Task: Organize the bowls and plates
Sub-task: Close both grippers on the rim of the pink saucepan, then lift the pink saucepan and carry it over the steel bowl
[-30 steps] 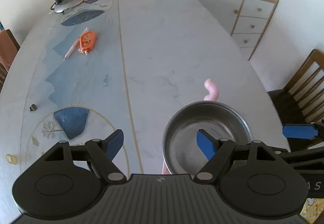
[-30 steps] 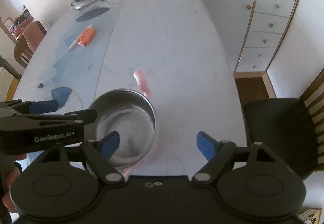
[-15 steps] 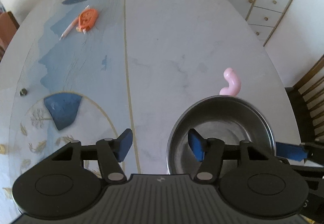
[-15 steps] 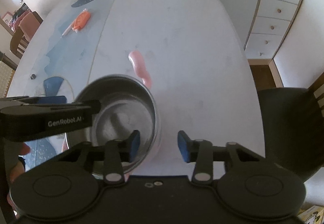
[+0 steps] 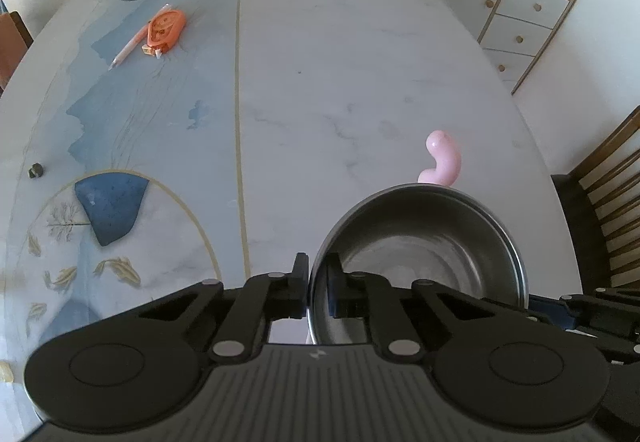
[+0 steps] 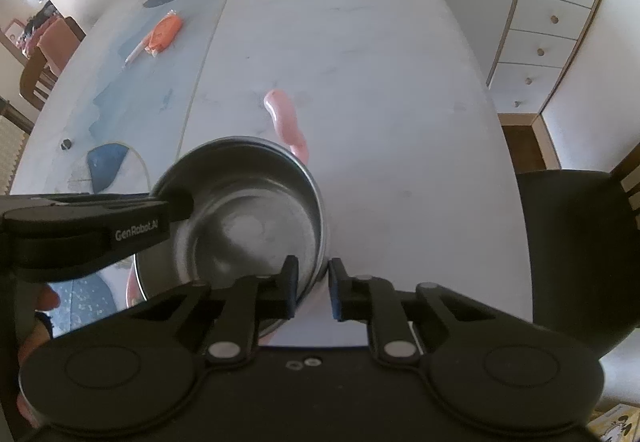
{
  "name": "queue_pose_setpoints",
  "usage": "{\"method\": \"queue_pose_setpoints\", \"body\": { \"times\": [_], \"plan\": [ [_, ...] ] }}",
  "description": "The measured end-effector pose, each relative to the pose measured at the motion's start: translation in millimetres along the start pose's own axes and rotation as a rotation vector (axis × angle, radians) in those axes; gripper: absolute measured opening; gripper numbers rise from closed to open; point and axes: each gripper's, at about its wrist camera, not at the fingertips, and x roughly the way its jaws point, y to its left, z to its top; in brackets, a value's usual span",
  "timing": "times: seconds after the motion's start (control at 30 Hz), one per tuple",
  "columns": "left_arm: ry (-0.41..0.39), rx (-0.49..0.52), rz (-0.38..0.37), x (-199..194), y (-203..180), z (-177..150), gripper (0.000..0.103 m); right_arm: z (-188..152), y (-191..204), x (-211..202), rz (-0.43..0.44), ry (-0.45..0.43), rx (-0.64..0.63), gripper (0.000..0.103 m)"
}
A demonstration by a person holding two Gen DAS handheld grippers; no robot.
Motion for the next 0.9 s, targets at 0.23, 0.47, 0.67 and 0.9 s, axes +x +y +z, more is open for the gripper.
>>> {"method": "queue_pose_setpoints", "body": {
  "times": [0.23, 0.47, 0.67, 0.9],
  "plan": [
    [0.0, 0.017, -0.008, -17.0, -7.0, -8.1, 0.006, -3.6, -1.5, -7.7, -0.022, 0.02, 0.016, 0.011],
    [-0.014, 0.024, -0.023, -51.8, -14.8, -18.6, 0.006, -13.5, -2.4, -38.2, -0.014, 0.001, 0.025, 0.011],
    [-0.027, 0.045, -0.039, -84.8, -21.7, -36.5, 0.006, -30.3, -0.1, -69.9, -0.024, -0.016, 0.029, 0.009],
    [-0.036, 0.082, -0.042, -130.5, -31.4, -66.4, 0.006, -61.0, 8.0, -112.1, -0.03, -0.036, 0.021, 0.008]
  ]
}}
